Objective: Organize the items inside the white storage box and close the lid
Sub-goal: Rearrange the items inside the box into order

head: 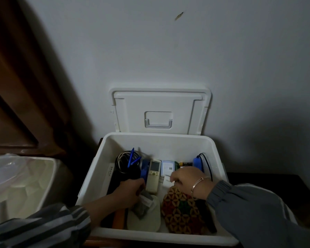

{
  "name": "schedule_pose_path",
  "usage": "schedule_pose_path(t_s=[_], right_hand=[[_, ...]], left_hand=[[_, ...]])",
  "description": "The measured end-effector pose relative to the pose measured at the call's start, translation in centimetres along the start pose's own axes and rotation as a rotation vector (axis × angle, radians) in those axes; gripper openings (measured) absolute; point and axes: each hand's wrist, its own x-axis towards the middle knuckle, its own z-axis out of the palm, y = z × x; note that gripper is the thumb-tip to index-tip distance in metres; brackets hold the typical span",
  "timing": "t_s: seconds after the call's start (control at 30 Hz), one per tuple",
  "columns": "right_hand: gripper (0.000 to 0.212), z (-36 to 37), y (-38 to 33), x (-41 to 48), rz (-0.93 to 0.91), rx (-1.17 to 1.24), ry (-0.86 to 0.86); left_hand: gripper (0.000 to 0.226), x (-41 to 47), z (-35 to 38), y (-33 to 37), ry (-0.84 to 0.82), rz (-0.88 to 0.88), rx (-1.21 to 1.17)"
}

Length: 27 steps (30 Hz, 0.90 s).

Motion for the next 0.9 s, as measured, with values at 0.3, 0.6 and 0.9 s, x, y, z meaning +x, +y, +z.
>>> schedule_pose_path(t_s=[0.3, 0.6, 0.9], right_hand=[[0.021, 0.9, -3.8, 1.1, 0.263, 1.199, 0.0], [0.017, 1.9, -2.9, 2.0, 0.389, 1.114, 0.102], [0.017, 2.5, -2.3, 2.5, 0.228, 1.086, -0.028]], left_hand=[[0.01, -1.5, -3.3, 1.1, 0.106, -0.177, -1.062], [0.014, -1.8, -3.1, 3.6, 0.35, -0.222, -0.443], [0.007, -0.5, -3.3, 4.6, 0.248, -0.001, -0.25]])
